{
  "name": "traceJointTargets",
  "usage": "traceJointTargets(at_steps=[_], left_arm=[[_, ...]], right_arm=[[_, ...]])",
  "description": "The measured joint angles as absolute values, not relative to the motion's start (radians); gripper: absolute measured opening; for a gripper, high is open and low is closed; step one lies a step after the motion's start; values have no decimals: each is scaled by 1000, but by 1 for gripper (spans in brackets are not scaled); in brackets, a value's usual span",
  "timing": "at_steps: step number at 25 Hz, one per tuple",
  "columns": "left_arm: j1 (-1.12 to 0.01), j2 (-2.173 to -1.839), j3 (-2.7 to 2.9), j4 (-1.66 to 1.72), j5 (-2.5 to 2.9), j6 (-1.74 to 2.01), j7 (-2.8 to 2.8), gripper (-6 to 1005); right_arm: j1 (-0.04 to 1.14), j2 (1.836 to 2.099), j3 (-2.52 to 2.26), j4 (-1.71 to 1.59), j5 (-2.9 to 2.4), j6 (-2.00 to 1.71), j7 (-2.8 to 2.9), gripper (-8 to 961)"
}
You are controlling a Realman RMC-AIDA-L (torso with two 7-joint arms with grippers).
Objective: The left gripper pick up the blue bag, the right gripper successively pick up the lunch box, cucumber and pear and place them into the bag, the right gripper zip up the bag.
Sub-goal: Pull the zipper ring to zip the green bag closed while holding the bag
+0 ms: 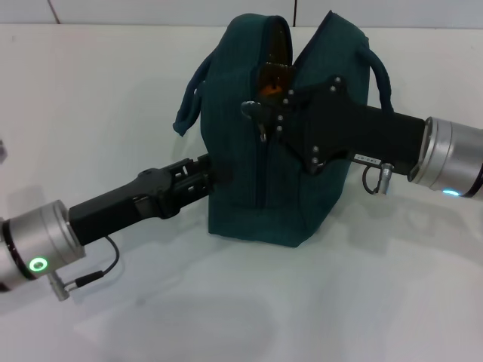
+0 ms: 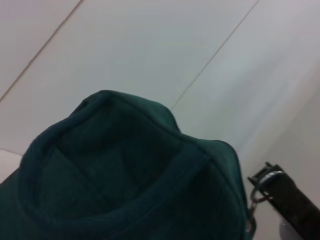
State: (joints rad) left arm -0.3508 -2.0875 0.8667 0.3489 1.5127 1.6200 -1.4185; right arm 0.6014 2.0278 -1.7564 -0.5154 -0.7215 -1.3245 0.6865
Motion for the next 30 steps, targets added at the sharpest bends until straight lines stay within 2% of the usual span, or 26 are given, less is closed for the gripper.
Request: traceJointTargets(at_steps=[15, 25, 30], left_arm=[[-371, -2086, 871, 332, 1515, 1550, -1418, 501], [-387, -2085, 875, 339, 1516, 1550, -1415, 164], [-392, -2085, 893, 340, 1515, 1558, -1383, 119]], right_arm=[[601, 2028, -1752, -515, -723, -1322, 680, 8], [608, 2026, -1749, -507, -723, -1319, 680, 8], [611, 2025, -1735, -516, -722, -1322, 684, 8]])
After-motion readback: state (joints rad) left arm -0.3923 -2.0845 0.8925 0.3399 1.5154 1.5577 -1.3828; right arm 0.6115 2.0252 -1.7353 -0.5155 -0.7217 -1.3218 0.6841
